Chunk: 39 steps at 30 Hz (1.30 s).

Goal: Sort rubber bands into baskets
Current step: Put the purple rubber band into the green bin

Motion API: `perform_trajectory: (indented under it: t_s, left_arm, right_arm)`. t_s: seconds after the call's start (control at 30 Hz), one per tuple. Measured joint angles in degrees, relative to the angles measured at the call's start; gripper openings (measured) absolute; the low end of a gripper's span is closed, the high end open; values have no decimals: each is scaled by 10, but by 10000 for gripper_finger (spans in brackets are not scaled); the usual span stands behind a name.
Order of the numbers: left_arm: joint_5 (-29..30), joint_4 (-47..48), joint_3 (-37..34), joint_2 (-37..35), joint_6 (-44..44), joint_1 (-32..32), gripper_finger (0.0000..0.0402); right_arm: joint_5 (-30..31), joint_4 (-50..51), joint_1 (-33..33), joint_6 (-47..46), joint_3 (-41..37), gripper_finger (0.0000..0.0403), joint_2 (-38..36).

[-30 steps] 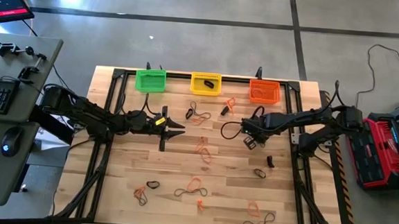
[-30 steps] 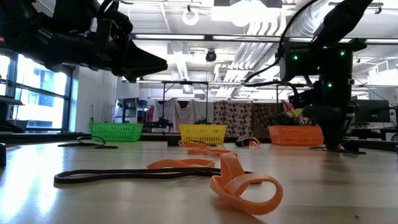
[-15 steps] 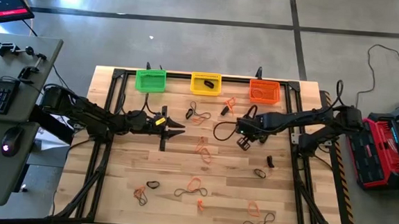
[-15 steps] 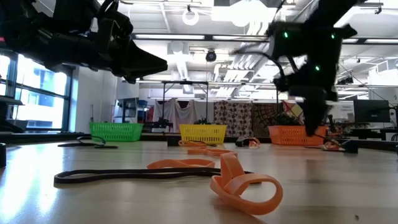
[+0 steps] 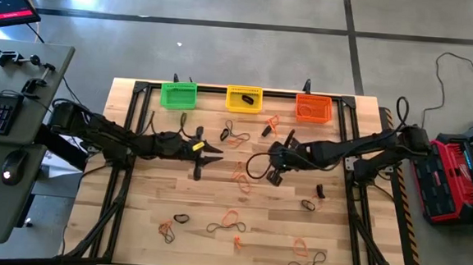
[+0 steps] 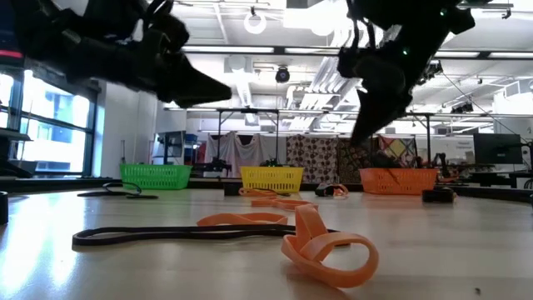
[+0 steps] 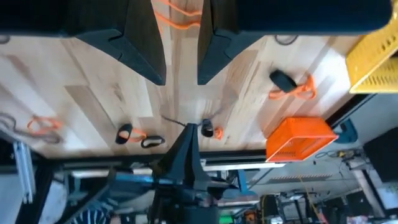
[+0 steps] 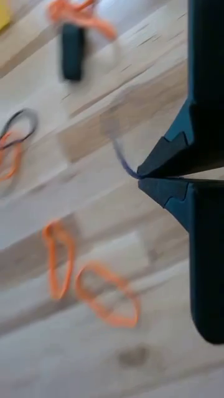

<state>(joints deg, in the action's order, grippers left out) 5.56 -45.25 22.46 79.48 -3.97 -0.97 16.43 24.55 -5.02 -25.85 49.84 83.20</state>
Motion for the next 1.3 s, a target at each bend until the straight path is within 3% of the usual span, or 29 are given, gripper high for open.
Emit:
perform_trajectory:
  t_s: [0.3, 0.57, 0.93, 1.3]
  left_arm:
    - [3, 41, 97, 79, -82, -15, 132]
    - [4, 57, 174, 162, -87, -15, 163]
    - [10, 112, 257, 232, -128, -16, 166]
    - [-10, 133, 284, 241, -143, -21, 153]
  right_arm:
    - [0, -74, -27, 48, 0, 0, 0]
    - [1, -100, -44, 68, 0, 0, 0]
    - [1, -129, -59, 94, 0, 0, 0]
    - [-2, -145, -60, 109, 0, 0, 0]
